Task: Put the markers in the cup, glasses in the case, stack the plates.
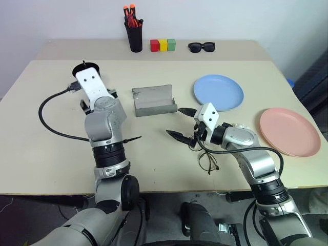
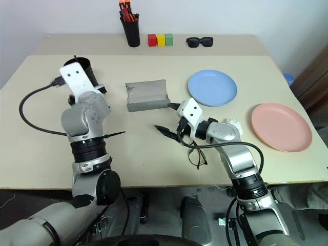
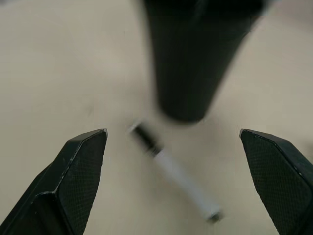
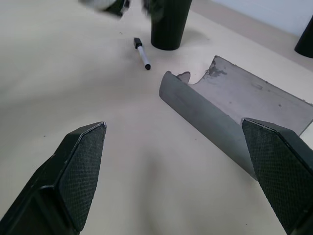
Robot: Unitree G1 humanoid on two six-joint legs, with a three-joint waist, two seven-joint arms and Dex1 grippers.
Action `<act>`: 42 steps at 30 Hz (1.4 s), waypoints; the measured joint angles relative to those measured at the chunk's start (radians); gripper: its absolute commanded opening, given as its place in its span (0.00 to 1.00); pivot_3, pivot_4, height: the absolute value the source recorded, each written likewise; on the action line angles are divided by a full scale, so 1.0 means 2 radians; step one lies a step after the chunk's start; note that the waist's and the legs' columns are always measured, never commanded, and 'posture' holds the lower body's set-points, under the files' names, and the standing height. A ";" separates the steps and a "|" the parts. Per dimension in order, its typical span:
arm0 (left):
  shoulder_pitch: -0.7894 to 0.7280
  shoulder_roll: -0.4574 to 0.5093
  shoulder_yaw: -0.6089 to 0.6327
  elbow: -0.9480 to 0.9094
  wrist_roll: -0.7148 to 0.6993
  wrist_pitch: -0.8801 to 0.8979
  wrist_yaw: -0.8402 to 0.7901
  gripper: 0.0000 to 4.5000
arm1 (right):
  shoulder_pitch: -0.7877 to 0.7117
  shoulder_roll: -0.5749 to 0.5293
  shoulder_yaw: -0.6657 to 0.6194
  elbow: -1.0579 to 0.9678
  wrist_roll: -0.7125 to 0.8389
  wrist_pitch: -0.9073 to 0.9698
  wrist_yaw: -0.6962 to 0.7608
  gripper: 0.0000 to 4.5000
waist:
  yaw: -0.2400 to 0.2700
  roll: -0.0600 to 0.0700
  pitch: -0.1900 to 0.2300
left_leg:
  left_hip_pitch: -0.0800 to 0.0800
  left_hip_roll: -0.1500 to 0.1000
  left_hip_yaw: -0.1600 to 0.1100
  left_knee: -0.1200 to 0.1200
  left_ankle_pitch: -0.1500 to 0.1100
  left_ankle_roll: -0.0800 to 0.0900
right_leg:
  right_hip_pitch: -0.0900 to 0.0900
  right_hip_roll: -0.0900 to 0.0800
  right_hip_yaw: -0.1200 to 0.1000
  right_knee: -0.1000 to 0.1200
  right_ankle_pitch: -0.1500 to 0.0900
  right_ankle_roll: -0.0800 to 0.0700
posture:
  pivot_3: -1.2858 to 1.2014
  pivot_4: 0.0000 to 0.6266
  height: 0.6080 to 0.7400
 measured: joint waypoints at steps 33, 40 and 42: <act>-0.041 0.056 0.050 0.171 -0.107 -0.168 0.030 0.01 | 0.006 0.001 -0.005 -0.012 0.044 0.038 0.017 1.00 | -0.001 0.000 0.000 | 0.000 0.000 0.000 -0.001 0.000 -0.001 | 0.000 0.000 0.000 -0.001 0.001 0.001 | 0.52 0.24 1.00; 0.105 0.083 -0.090 -0.080 -0.075 -0.229 -0.100 0.01 | -0.015 0.001 -0.011 -0.027 0.077 0.060 0.031 1.00 | 0.001 0.000 0.000 | 0.000 0.000 0.000 -0.001 0.000 -0.001 | 0.000 0.000 0.000 -0.001 0.000 0.000 | 0.52 0.24 1.00; 0.107 0.104 -0.122 -0.094 -0.053 -0.251 -0.122 0.01 | -0.020 0.006 -0.012 -0.027 0.079 0.060 0.031 1.00 | 0.002 0.000 0.000 | 0.000 0.000 0.000 -0.001 0.000 -0.002 | 0.000 0.000 0.000 -0.001 0.000 -0.002 | 0.52 0.24 1.00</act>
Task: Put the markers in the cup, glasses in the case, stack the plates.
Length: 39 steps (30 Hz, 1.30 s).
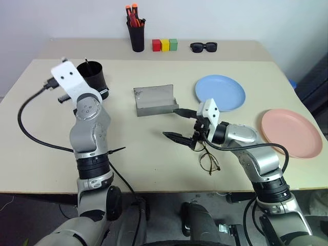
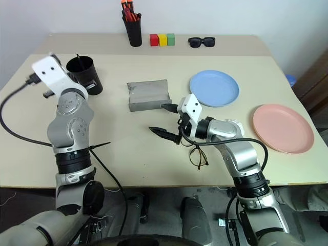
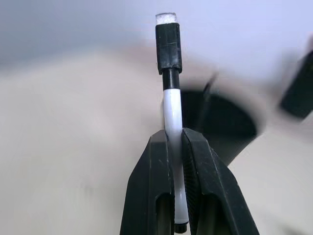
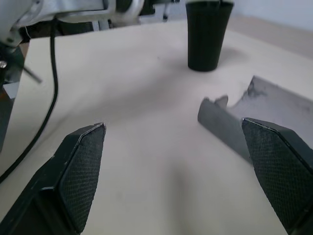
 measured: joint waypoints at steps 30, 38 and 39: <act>-0.154 0.077 -0.027 0.382 0.050 -0.266 -0.069 0.70 | -0.014 0.014 0.000 0.004 0.002 0.006 -0.031 1.00 | -0.001 0.000 0.000 | -0.001 0.000 0.000 -0.001 0.001 0.001 | -0.001 0.000 0.000 0.000 0.001 0.002 | 0.52 0.24 1.00; -0.058 0.139 -0.138 0.185 -0.059 -0.084 -0.417 0.70 | -0.011 -0.099 -0.021 -0.006 0.007 0.025 0.028 1.00 | -0.004 0.000 0.000 | 0.000 0.000 0.000 -0.001 0.001 0.001 | -0.001 0.000 0.000 0.000 0.000 0.000 | 0.52 0.24 1.00; -0.047 0.154 -0.154 0.173 -0.061 -0.064 -0.447 0.70 | -0.007 -0.121 -0.027 -0.009 0.007 0.031 0.039 1.00 | -0.005 0.000 0.000 | 0.000 0.000 0.000 -0.001 0.001 0.001 | -0.001 0.000 0.000 0.000 0.000 0.000 | 0.52 0.24 1.00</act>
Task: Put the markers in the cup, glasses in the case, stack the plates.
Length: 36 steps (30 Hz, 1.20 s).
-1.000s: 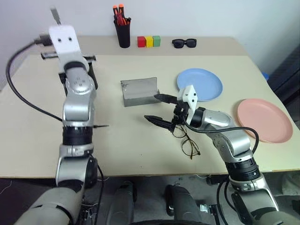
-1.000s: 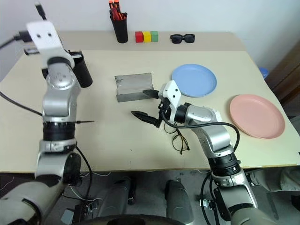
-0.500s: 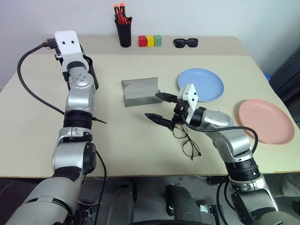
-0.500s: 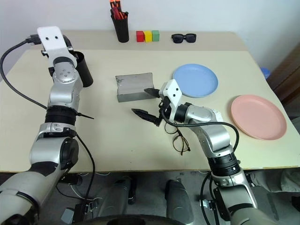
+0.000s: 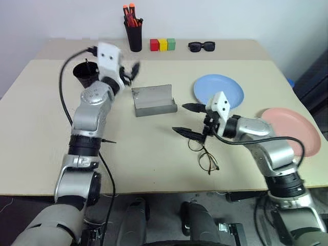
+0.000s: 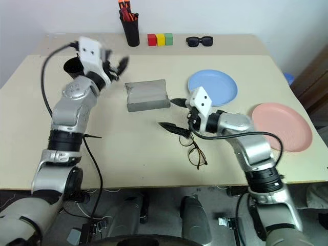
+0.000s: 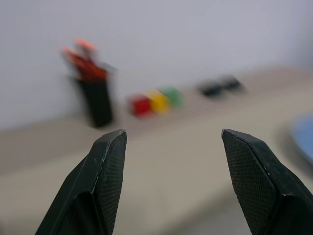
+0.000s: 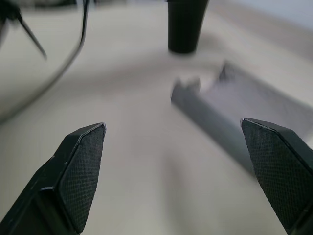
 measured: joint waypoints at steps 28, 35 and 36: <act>-0.066 0.021 -0.120 0.160 0.073 0.018 -0.262 0.01 | 0.093 -0.066 -0.062 -0.068 0.022 0.024 0.025 1.00 | 0.003 0.000 0.000 | -0.001 0.000 0.000 0.001 0.000 0.000 | -0.001 0.000 0.000 -0.001 0.000 0.000 | 0.52 0.24 1.00; 0.027 0.096 -0.121 0.018 0.067 -0.041 -0.363 0.01 | 0.063 -0.052 -0.055 -0.083 0.064 0.094 0.001 1.00 | 0.003 0.000 0.000 | -0.001 0.001 0.001 0.000 0.000 0.000 | -0.002 0.000 0.001 -0.001 0.000 -0.001 | 0.52 0.24 1.00; 0.035 0.109 -0.121 0.001 0.068 -0.041 -0.374 0.01 | 0.059 -0.052 -0.057 -0.083 0.074 0.108 -0.003 1.00 | 0.003 0.000 0.000 | -0.001 0.001 0.001 0.000 0.000 0.000 | -0.002 0.000 0.001 -0.001 0.000 -0.001 | 0.52 0.24 1.00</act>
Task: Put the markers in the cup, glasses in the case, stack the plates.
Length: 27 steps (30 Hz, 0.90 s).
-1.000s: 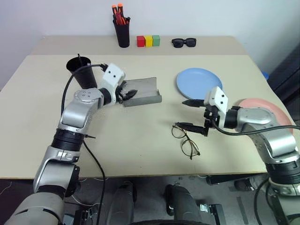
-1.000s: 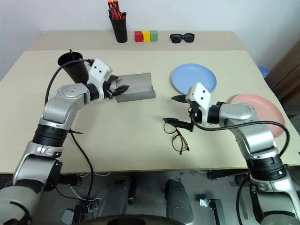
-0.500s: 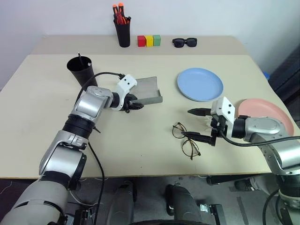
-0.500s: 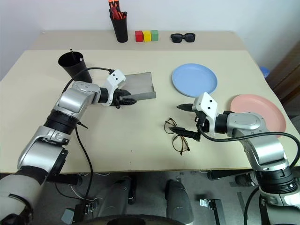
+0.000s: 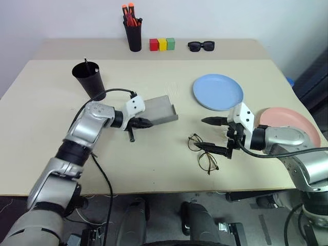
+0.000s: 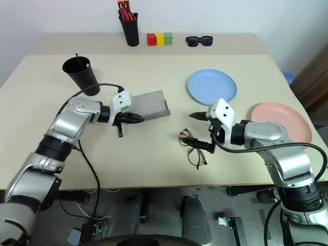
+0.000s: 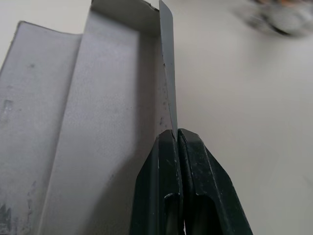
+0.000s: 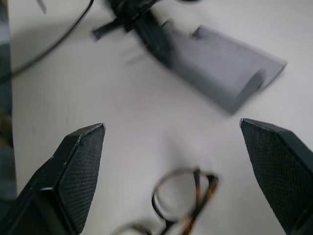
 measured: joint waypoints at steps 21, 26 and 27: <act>0.074 0.029 0.086 -0.155 -0.051 0.045 0.042 0.64 | 0.027 -0.042 0.006 0.011 0.021 0.154 -0.047 1.00 | -0.001 0.000 0.000 | 0.000 0.001 0.001 0.001 0.000 0.000 | 0.000 0.000 0.000 0.000 0.000 0.000 | 0.52 0.24 1.00; 0.146 0.038 0.131 -0.179 -0.072 0.019 0.054 0.64 | 0.030 -0.031 0.011 0.013 0.023 0.172 -0.062 1.00 | -0.001 0.001 0.000 | 0.000 0.001 0.001 0.000 0.000 0.000 | 0.000 0.000 0.000 0.000 0.000 0.000 | 0.52 0.24 1.00; 0.167 0.040 0.144 -0.183 -0.075 0.019 0.059 0.64 | 0.030 -0.027 0.013 0.014 0.023 0.173 -0.068 1.00 | -0.001 0.001 0.000 | 0.000 0.001 0.001 0.000 0.000 0.000 | 0.000 0.000 0.000 0.000 0.000 0.000 | 0.52 0.24 1.00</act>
